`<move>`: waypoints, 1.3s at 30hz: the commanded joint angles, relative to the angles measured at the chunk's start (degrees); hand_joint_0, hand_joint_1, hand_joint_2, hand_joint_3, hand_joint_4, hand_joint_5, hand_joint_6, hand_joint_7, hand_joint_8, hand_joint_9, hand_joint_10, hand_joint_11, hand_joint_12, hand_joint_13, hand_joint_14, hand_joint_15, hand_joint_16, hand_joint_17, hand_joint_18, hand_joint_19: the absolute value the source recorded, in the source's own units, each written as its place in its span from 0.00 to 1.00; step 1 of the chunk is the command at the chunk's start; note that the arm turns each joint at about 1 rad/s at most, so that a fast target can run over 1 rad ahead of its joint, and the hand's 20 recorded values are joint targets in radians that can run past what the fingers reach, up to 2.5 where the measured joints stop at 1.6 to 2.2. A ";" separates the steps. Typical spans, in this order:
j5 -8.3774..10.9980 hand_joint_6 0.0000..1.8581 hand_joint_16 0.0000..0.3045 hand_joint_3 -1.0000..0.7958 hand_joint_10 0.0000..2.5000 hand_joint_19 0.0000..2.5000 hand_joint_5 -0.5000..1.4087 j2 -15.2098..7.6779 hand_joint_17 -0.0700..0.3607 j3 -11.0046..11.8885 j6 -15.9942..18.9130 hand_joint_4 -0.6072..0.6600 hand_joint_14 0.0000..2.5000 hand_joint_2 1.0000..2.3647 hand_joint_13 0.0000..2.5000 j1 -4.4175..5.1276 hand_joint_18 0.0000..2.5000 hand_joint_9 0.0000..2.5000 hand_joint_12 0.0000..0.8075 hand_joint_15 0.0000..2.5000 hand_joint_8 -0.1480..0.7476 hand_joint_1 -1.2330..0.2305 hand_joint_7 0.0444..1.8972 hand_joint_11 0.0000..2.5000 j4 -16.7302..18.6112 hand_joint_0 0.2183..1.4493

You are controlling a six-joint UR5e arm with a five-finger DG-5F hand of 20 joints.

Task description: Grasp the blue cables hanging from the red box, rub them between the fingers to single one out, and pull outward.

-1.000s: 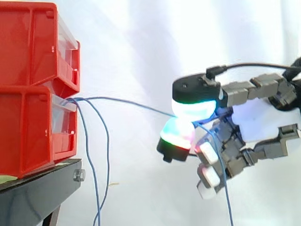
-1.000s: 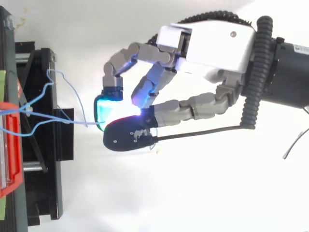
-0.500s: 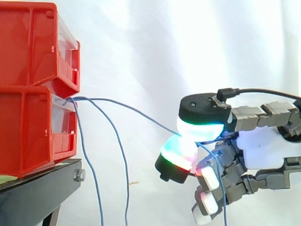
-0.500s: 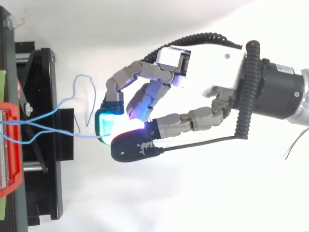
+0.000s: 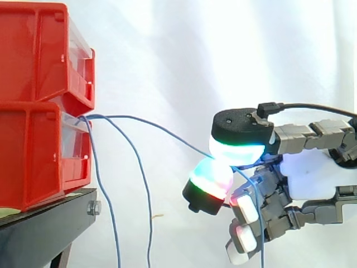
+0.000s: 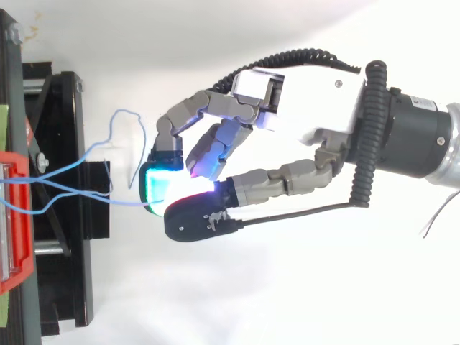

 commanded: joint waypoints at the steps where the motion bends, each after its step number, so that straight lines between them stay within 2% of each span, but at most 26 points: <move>1: 0.00 0.49 0.18 0.62 0.01 0.18 0.22 -0.08 0.44 0.01 0.00 0.46 0.01 0.01 0.40 0.00 0.31 0.49 0.45 0.24 0.52 0.28 0.60 0.22 0.00 0.32; 39: 0.00 0.49 0.18 0.62 0.01 0.20 0.22 -0.08 0.46 0.01 0.00 0.48 0.01 0.01 0.42 0.00 0.35 0.52 0.47 0.25 0.54 0.28 0.59 0.23 0.00 0.31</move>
